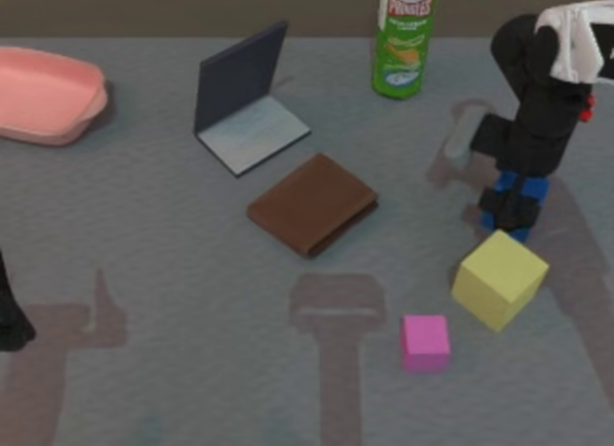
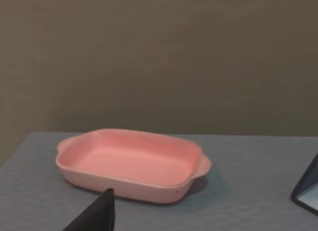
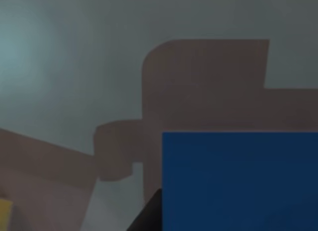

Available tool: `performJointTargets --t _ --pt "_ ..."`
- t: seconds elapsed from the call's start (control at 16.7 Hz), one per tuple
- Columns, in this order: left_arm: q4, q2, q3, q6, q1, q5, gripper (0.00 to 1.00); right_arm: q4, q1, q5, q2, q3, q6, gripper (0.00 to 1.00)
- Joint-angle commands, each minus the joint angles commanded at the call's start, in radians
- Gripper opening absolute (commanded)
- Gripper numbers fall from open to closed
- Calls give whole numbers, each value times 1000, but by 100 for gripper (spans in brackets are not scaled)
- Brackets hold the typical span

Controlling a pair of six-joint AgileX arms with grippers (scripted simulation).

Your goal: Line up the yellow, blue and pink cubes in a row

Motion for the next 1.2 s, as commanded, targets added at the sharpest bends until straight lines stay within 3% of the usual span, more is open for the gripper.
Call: performJointTargets --t 0.12,0.18,0.72,1.2 --pt "0 0 0 0 0 0 100 0 0 0 0 0 0 2" --pt "0 0 0 0 0 0 100 0 0 0 0 0 0 0" --pt "0 0 0 0 0 0 100 -19 0 -6 -24 1 7 0" --pt "0 0 0 0 0 0 100 -235 7 -7 -97 142 6 0"
